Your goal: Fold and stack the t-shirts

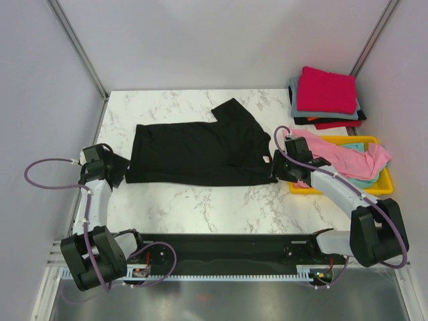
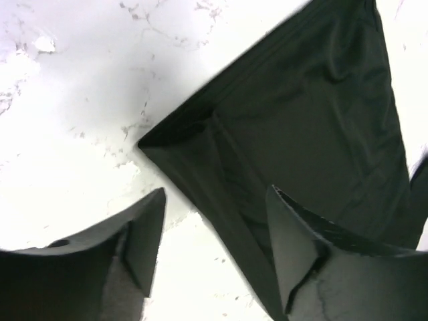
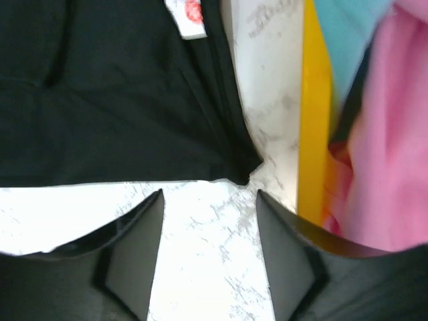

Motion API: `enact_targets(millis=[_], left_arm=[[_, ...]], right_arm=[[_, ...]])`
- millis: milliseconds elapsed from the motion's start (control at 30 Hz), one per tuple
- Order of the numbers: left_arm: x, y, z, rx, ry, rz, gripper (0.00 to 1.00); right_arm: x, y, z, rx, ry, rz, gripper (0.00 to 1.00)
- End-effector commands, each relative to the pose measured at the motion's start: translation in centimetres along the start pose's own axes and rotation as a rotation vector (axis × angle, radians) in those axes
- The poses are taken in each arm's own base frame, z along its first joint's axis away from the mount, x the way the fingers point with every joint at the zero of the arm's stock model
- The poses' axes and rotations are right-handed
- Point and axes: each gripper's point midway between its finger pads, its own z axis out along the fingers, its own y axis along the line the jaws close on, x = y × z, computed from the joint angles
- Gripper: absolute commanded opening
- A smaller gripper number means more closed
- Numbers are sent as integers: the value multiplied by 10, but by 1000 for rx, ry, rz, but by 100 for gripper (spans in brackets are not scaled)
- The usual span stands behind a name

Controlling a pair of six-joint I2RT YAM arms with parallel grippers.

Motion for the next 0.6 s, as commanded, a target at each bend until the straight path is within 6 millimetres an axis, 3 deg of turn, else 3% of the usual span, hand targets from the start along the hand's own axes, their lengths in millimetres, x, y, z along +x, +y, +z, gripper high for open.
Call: enact_targets(millis=[0,133,267,400,433,567], left_arm=[[13,-3,-16,51,74,26,74],[10,-18,-37,135,95,125,75],[20,-37,-52,267,172,259,72],[18,-35,-54,236,208,393,68],[20,-34,-53,214,195,418,68],[25,-42,-54,262,194,415,68]], right_arm=[[5,-12,-14,45,-10,11,66],[-11,1,-42,-4,-81,8,68],[-27,43,-51,-101,-103,-19,67],[-46,89,-30,-144,-94,-69,66],[-45,92,-10,-126,-62,-73,66],[-59,107,32,-97,-39,-73,65]])
